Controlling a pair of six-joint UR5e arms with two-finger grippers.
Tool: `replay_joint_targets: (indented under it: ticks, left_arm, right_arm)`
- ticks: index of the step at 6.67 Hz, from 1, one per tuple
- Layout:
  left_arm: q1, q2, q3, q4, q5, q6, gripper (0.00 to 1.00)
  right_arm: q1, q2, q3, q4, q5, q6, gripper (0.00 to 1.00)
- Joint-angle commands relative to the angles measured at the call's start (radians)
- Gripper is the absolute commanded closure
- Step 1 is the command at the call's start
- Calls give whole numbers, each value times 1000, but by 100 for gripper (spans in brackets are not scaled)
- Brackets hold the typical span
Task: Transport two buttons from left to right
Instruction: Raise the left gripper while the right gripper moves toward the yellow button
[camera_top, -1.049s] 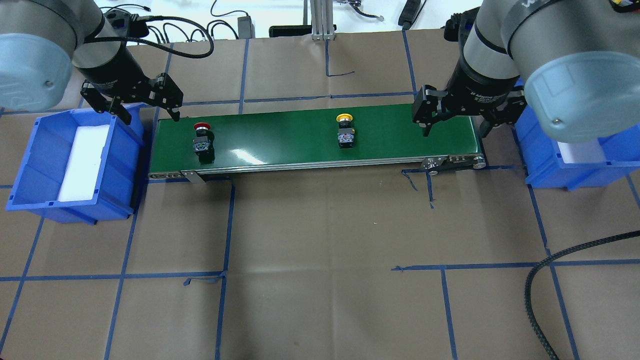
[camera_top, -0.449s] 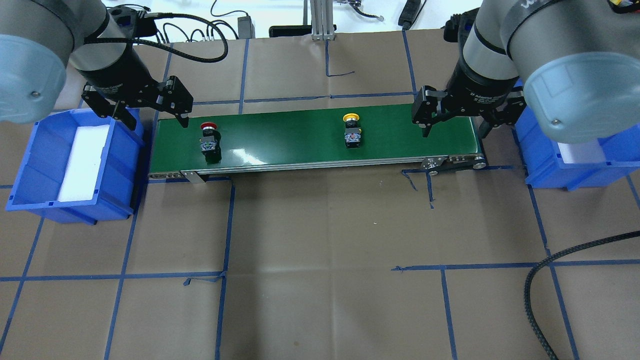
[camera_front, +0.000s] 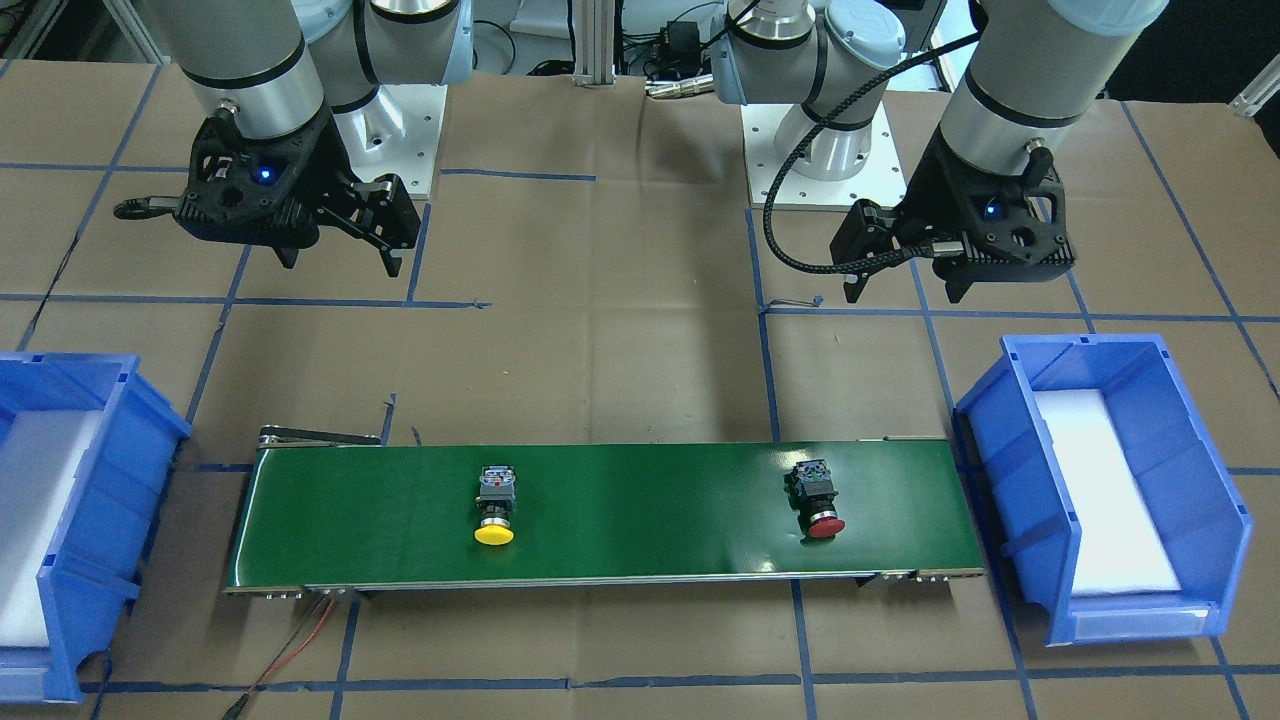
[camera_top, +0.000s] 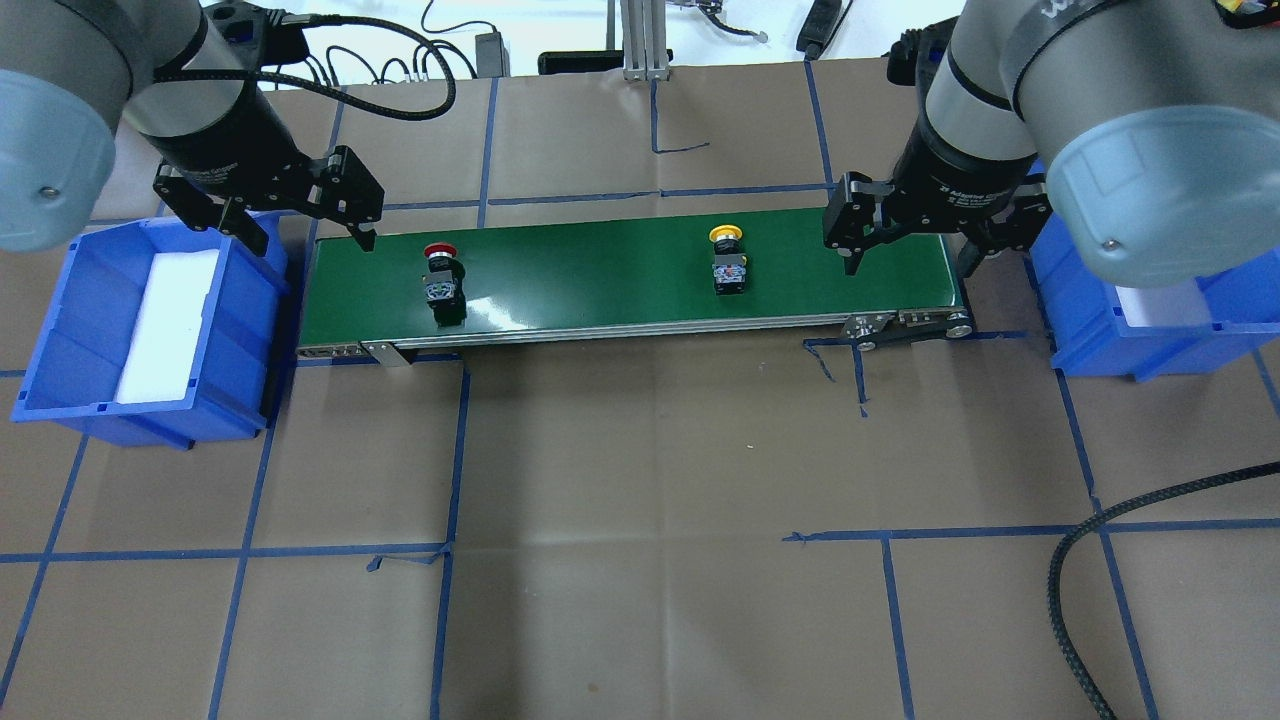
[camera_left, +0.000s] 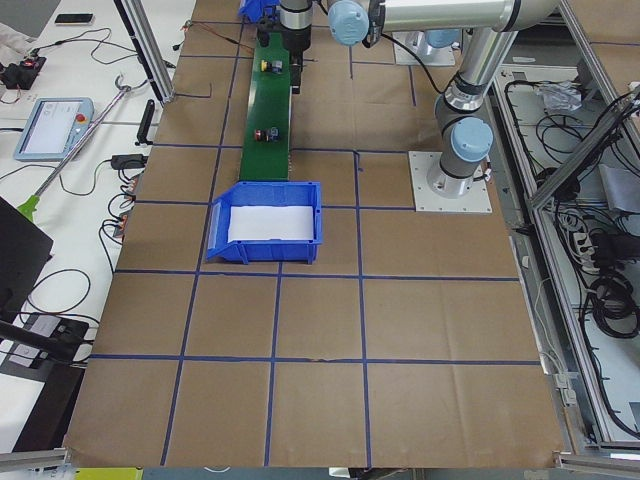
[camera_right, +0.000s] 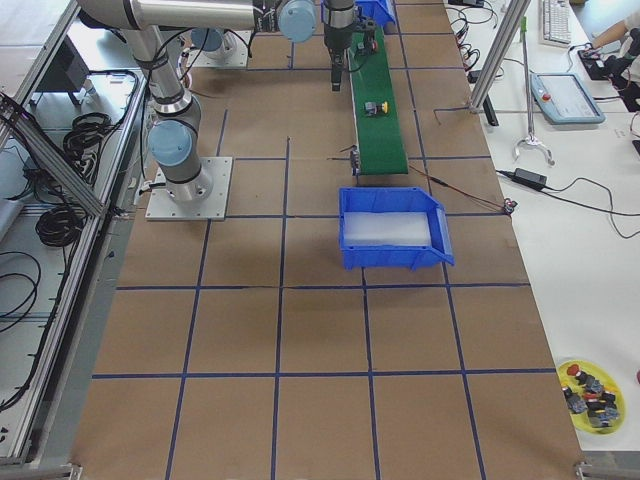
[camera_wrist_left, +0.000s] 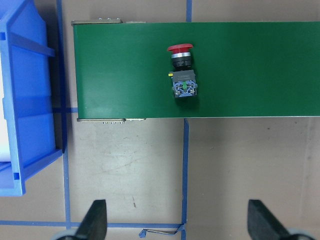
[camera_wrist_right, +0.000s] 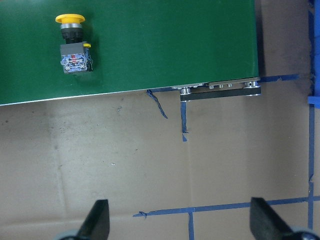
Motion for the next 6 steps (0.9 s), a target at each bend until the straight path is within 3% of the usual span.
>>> replay_joint_targets:
  ticks: [1,6]
  left_arm:
    - [0,-2,2,0,0,0,0]
    - [0,-2,4,0,0,-2,0]
  right_arm:
    - [0,0,-1,0,0,0,0]
    - [-1,18,-4,0,2,0,0]
